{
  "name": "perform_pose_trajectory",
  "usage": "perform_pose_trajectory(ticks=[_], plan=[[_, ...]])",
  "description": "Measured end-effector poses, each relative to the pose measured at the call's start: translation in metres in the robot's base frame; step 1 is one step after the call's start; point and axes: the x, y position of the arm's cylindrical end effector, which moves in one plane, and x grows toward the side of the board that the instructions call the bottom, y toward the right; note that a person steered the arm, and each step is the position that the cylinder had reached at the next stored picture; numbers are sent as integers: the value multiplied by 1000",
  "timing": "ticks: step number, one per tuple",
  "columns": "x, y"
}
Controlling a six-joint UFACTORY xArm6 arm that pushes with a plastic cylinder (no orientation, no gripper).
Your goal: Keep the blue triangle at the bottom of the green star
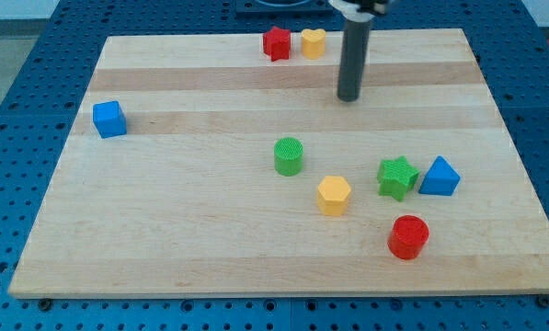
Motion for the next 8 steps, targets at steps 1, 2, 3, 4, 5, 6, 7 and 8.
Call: perform_pose_trajectory(ticks=[1,2,3,4,5,6,7,8], plan=[[28,37],[49,83],[82,123],[119,138],[148,138],[152,123],[152,102],[152,78]])
